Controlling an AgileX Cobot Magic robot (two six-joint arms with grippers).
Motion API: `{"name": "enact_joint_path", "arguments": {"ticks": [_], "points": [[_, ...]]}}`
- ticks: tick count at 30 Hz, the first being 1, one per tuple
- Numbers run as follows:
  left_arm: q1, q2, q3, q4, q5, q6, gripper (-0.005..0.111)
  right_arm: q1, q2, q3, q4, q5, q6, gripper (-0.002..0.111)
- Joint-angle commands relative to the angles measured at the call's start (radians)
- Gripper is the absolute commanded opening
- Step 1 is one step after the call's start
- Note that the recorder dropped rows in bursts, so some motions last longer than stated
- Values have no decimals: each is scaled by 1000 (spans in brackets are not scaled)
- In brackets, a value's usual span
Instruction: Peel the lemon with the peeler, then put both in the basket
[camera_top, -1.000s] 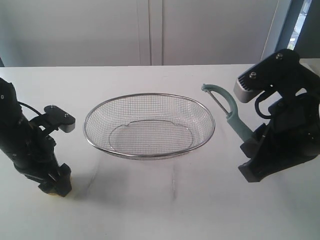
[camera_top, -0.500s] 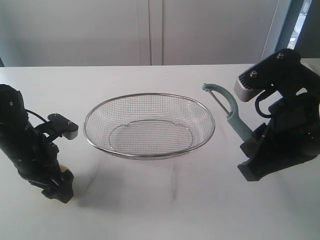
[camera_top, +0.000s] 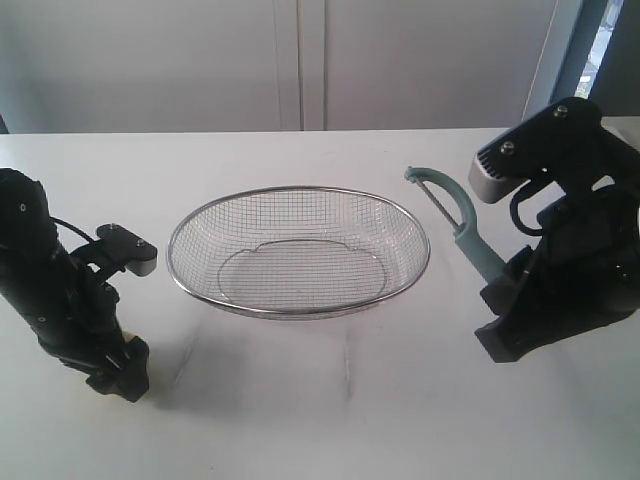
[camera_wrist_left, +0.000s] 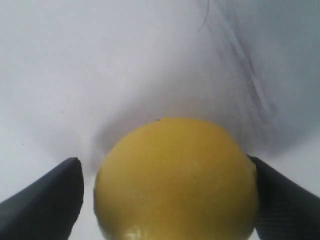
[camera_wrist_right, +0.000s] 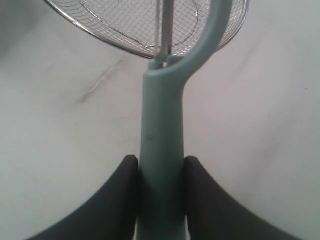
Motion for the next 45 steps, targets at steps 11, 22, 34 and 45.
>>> {"name": "enact_joint_path", "arguments": {"ticks": [11, 22, 34, 45], "points": [[-6, 0, 4, -59, 40, 0, 42, -5, -8, 3, 1, -12, 5, 0], [-6, -64, -154, -67, 335, 0, 0, -5, -8, 3, -1, -12, 5, 0], [-6, -279, -234, -113, 469, 17, 0, -5, -8, 3, -1, -17, 5, 0], [-6, -571, -215, -388, 547, 305, 0, -5, -8, 3, -1, -56, 5, 0]]}}
